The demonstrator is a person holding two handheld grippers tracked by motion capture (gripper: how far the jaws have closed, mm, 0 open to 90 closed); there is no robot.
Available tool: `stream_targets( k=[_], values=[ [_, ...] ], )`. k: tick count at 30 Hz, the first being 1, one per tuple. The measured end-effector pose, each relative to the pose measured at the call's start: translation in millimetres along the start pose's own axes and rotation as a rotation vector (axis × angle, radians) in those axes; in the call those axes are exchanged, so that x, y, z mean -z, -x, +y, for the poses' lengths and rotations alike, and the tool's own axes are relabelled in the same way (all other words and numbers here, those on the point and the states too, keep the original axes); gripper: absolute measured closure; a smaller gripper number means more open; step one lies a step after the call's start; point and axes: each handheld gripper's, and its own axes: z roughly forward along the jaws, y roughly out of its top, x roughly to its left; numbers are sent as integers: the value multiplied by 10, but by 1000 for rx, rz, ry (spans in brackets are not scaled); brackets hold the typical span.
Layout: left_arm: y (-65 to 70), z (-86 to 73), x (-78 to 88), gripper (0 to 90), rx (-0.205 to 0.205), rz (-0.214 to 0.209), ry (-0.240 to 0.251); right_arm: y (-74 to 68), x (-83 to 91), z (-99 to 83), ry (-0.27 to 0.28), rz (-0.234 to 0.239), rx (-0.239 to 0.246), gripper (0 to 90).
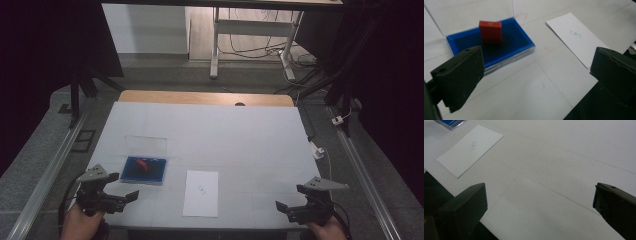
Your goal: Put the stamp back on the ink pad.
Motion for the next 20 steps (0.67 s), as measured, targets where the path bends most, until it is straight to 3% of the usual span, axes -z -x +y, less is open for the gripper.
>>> stream_targets(
  k=[8,16,20],
  values=[
    [-48,-118,85,0,17,29,-14,-2,-1,0,1,2,4,0],
    [-33,-157,103,0,16,73,-63,-18,-6,4,-3,-2,9,0],
    [-39,-147,92,0,23,70,-69,-16,-10,2,-6,-5,11,0]
  ],
)
